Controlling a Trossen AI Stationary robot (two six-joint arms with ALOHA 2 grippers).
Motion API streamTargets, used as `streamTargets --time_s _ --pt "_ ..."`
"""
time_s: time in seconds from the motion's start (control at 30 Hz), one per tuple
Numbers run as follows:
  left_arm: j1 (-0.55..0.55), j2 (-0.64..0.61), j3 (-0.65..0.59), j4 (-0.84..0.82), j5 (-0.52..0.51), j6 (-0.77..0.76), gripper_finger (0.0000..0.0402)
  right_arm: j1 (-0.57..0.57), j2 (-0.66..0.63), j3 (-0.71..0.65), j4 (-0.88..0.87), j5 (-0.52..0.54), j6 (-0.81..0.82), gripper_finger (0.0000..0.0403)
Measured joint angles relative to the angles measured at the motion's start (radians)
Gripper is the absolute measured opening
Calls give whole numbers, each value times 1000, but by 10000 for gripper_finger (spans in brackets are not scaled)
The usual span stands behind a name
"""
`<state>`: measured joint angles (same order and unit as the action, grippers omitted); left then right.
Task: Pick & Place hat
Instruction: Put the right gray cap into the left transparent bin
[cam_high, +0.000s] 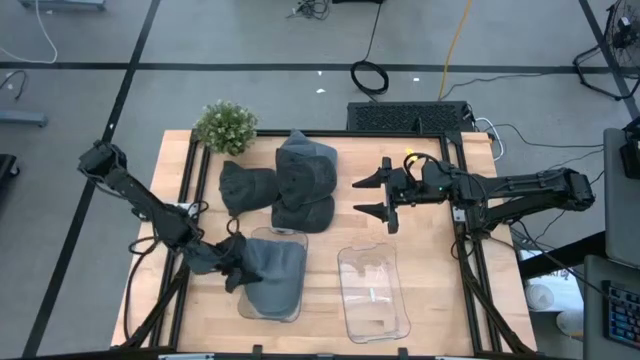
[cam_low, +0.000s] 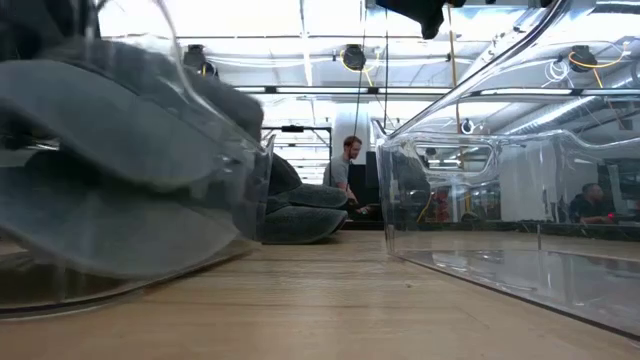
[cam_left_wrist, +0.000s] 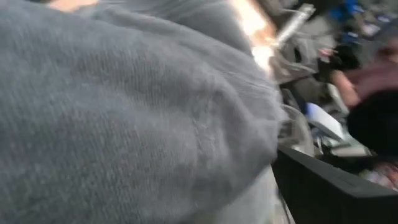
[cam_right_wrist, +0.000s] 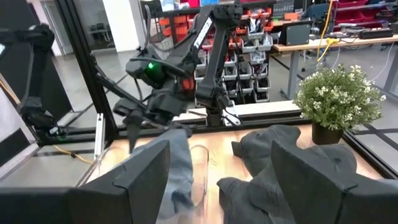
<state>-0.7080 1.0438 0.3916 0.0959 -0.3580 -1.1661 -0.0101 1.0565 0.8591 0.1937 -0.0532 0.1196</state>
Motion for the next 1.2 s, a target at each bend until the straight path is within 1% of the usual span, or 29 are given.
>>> streamTargets --time_s 0.1,0.2,0.27,0.5,0.57,0.67,0.77,0.87,1.1,1.2 --pt "19 -23 0 -70 24 -67 274 0 0 0 -11 0 -1 265" --pt "39 -36 0 -85 65 -100 276 0 0 0 -14 0 -1 265" --pt "52 -45 4 -91 93 -104 274 0 0 0 -14 0 -1 265" --pt "82 -78 47 -118 128 -64 278 0 0 0 -19 0 -11 265" --pt "89 -80 75 -178 142 -62 278 0 0 0 -22 0 -12 265" --pt "94 -82 128 -326 156 -87 278 0 0 -1 -27 0 -11 265" --pt "106 -82 190 -467 156 -125 278 0 0 -1 -34 0 -11 265" --pt "123 -82 248 -570 156 -138 278 0 0 -1 -42 0 -10 265" --pt "158 -82 384 -779 154 -95 278 0 0 -1 -48 0 -9 265" --pt "165 -82 447 -878 127 -76 278 0 0 -1 -49 0 -9 265"
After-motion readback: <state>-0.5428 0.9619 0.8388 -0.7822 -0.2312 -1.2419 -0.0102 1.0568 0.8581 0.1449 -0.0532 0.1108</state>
